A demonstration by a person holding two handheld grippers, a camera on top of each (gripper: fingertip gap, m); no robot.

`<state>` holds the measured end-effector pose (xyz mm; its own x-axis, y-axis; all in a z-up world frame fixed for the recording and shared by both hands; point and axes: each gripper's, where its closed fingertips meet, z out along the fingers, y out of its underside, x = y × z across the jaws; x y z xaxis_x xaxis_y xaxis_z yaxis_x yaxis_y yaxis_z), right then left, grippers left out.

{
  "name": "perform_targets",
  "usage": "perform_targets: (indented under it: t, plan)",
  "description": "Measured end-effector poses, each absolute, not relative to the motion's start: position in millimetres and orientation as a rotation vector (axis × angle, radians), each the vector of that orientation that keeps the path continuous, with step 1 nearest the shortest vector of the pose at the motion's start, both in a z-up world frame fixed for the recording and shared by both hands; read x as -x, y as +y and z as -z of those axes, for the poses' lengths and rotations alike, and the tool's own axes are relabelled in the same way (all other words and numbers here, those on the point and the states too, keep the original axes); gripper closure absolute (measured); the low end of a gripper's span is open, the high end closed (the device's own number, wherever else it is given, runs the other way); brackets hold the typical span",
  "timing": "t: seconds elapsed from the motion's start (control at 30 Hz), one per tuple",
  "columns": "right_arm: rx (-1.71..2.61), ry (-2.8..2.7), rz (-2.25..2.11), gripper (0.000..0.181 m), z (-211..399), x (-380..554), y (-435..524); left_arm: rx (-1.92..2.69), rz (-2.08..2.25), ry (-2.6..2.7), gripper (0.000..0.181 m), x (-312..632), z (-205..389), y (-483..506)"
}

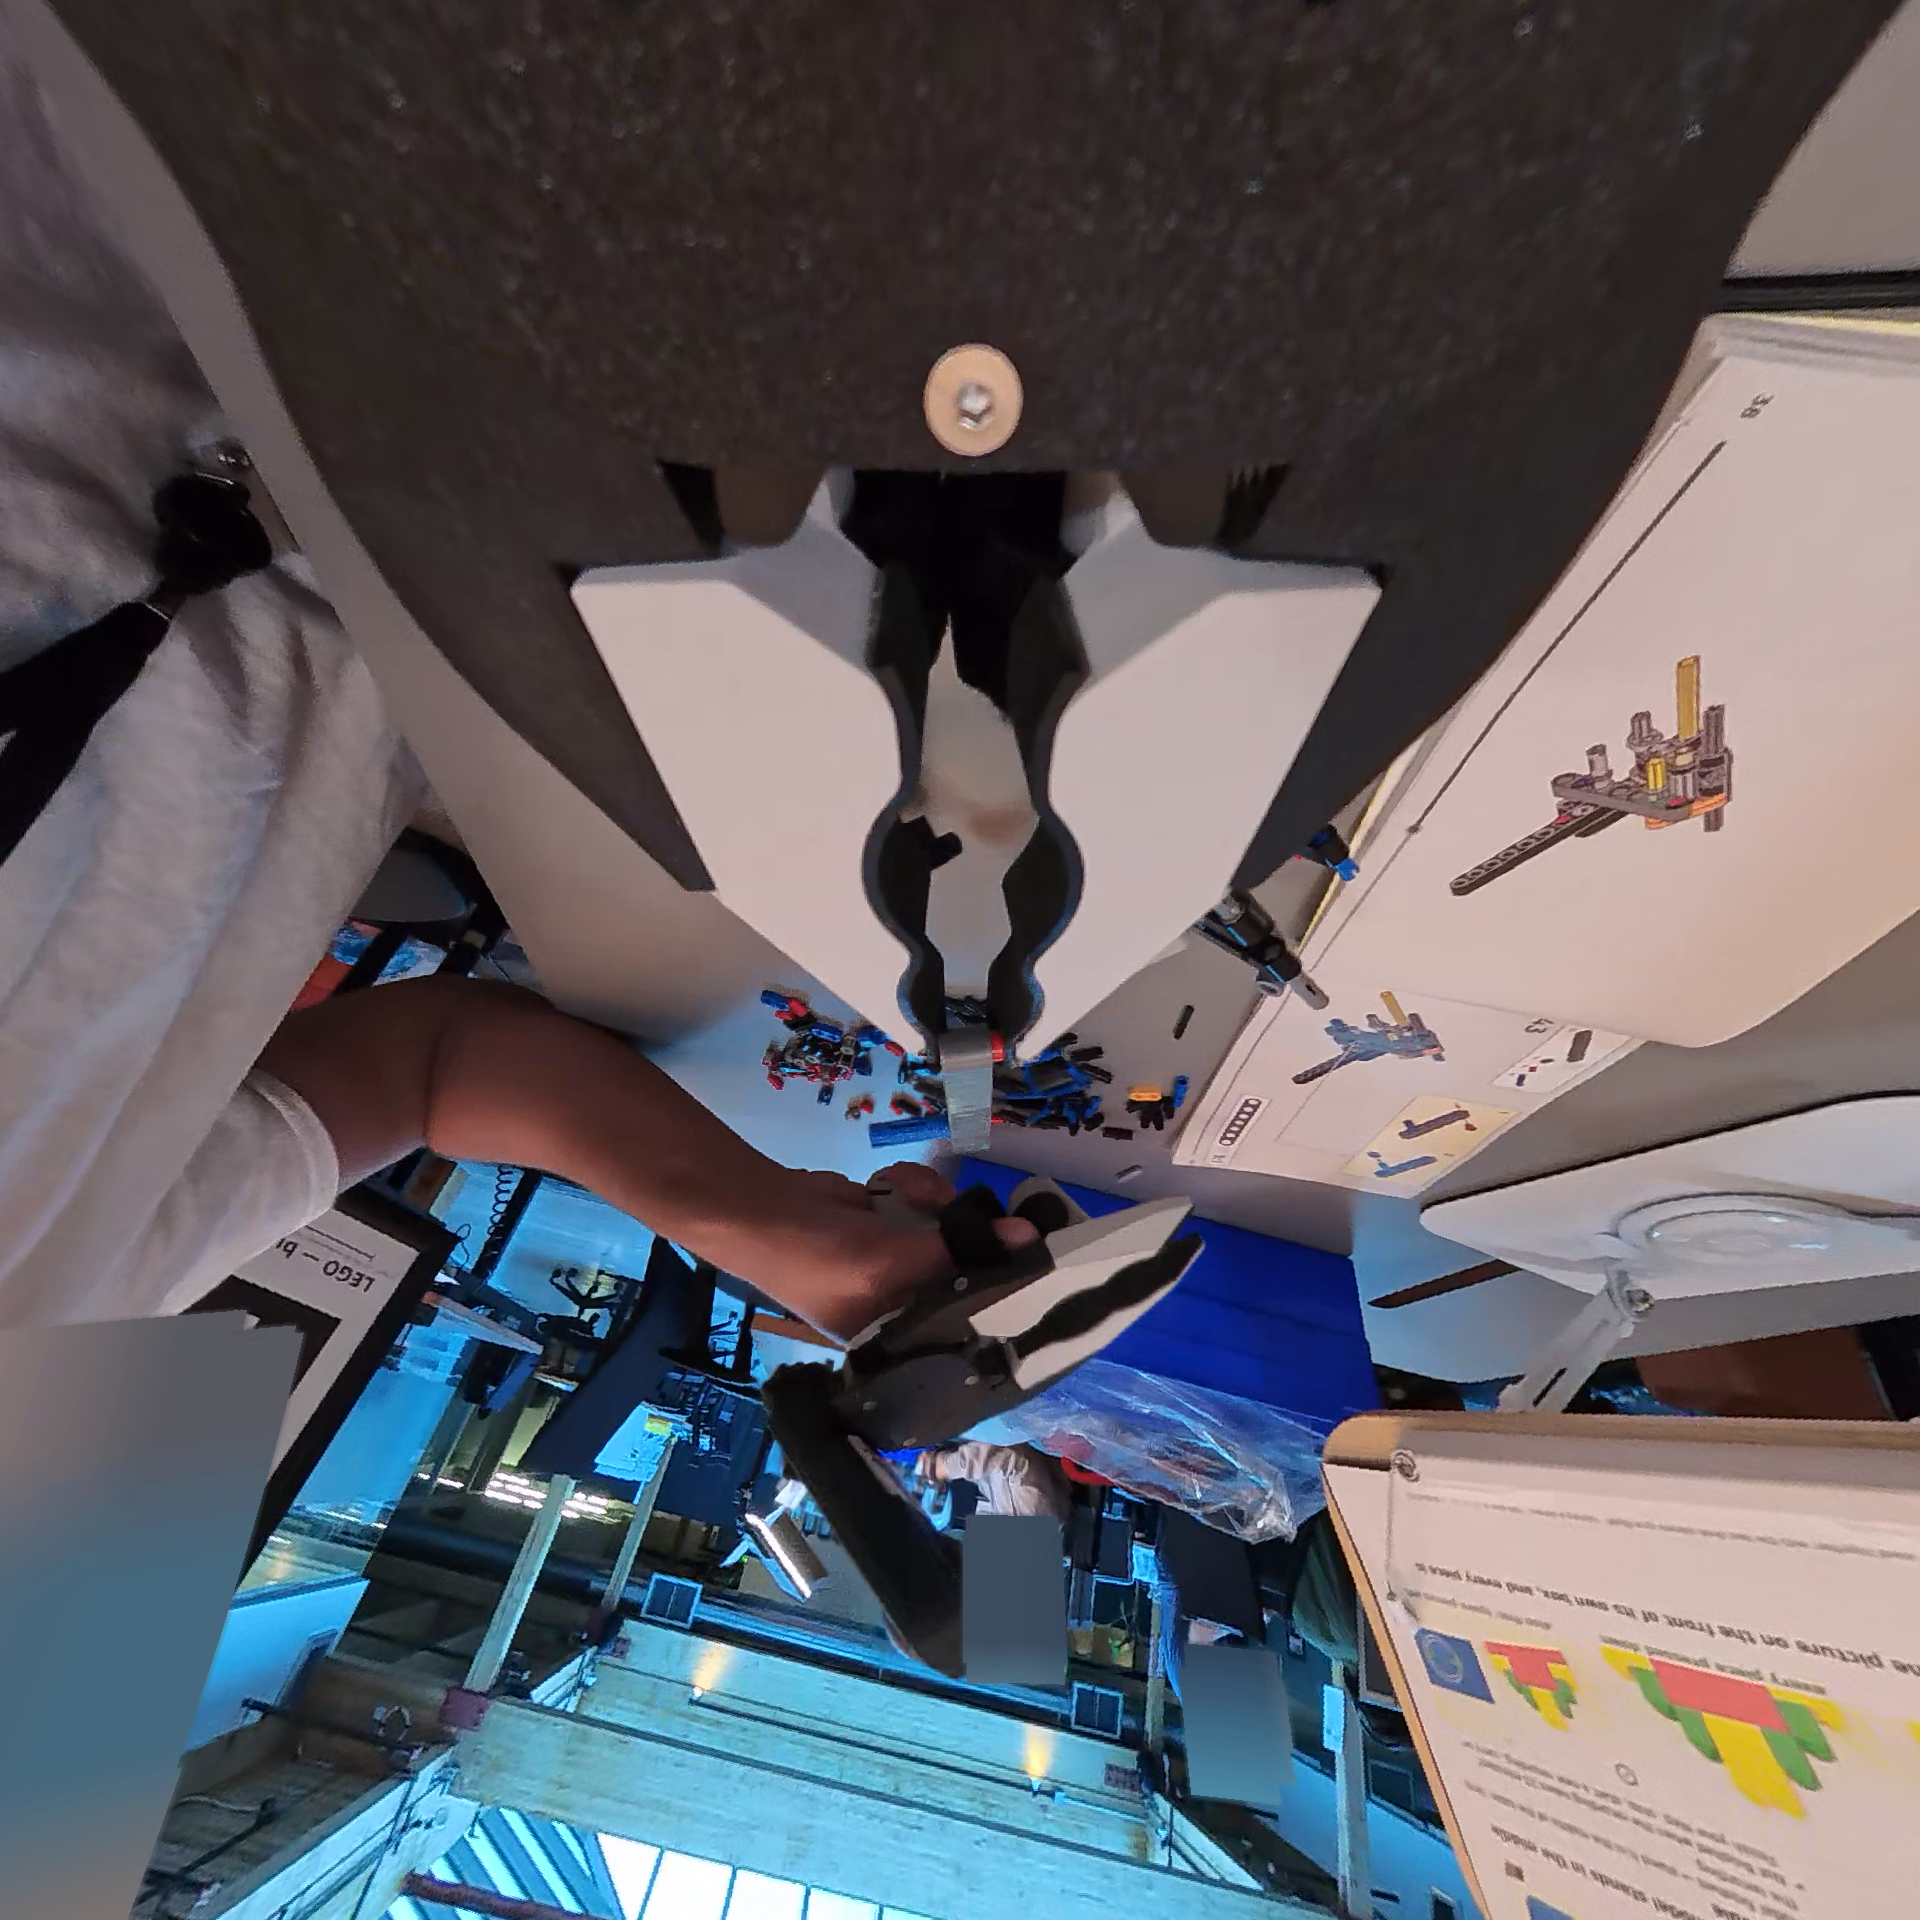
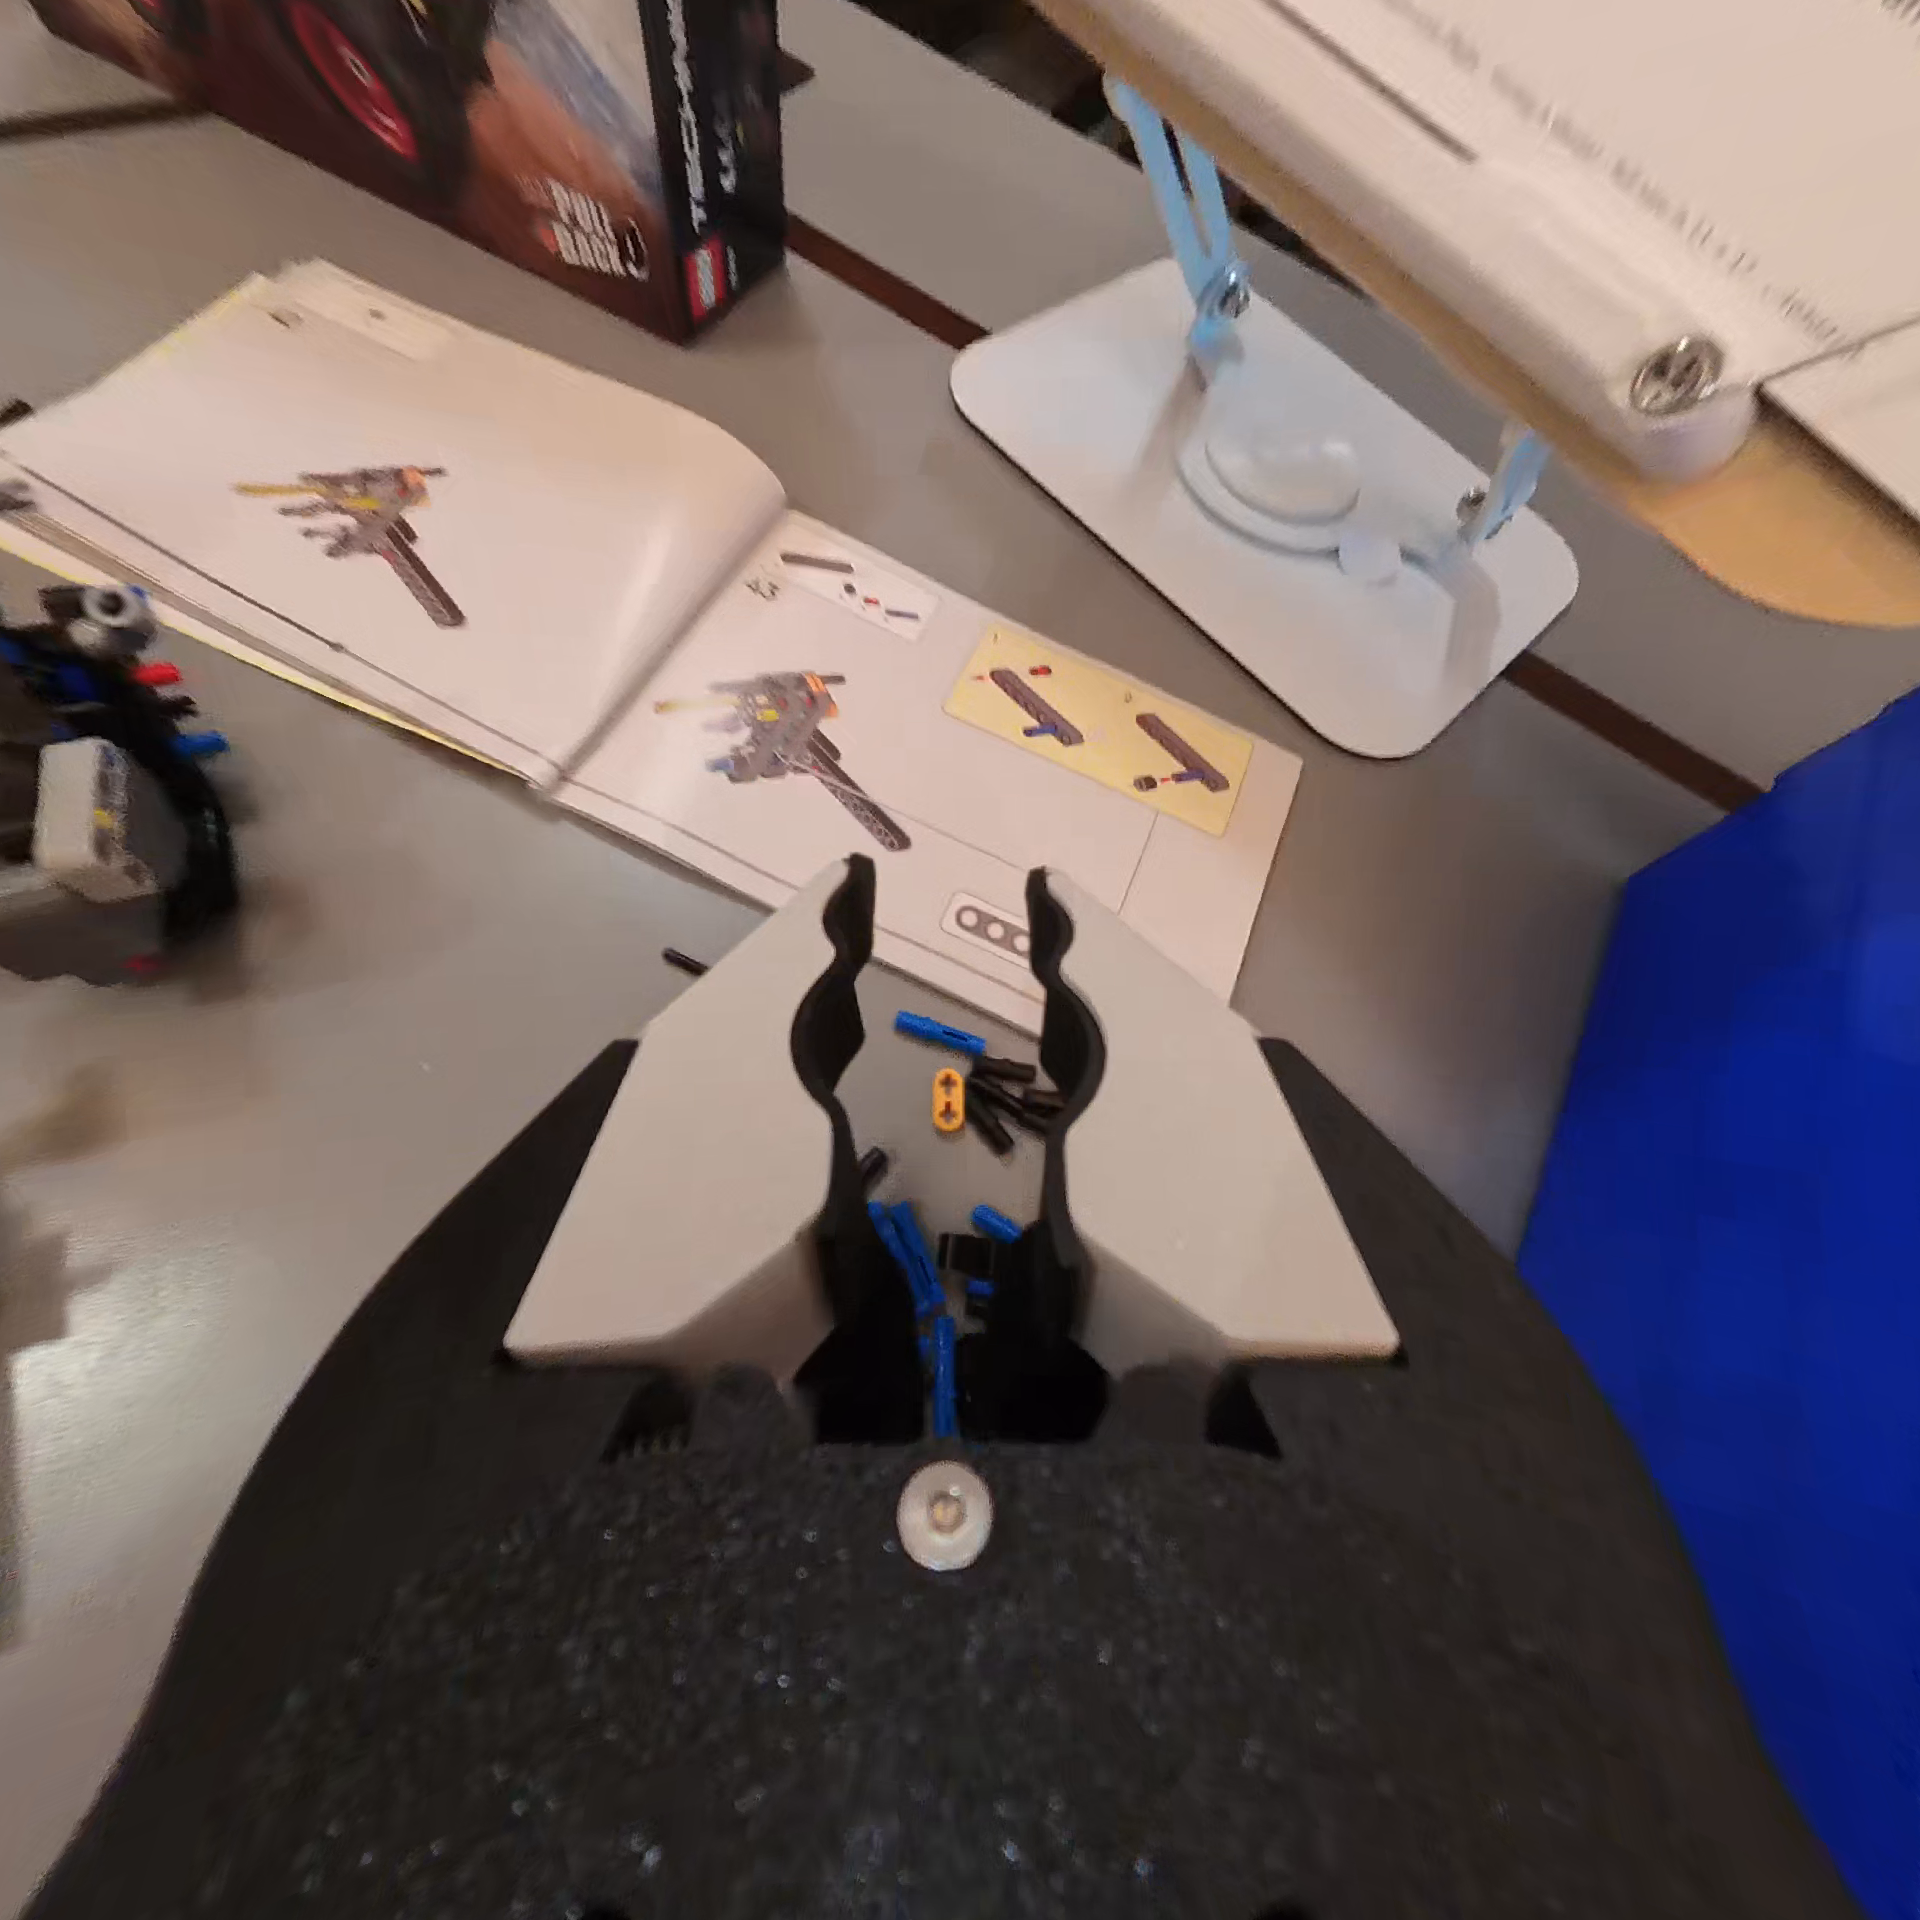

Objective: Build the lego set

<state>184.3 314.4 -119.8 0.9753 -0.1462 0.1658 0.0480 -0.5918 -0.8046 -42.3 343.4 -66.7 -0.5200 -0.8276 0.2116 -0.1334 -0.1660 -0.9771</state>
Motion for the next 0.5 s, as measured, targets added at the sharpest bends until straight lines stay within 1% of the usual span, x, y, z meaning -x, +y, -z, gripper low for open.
perform_targets:
  t: [0.3,0.5]
  plan:
    - [2.184,0.04,0.346,0.156,118.7,-187.9,314.1,1.113,1.727,1.616,0.175,40.5,74.3,337.4]
    - [2.22,0.054,0.316,0.156,128.9,-192.6,312.8,1.104,1.701,1.621,0.175,38.8,77.4,334.4]
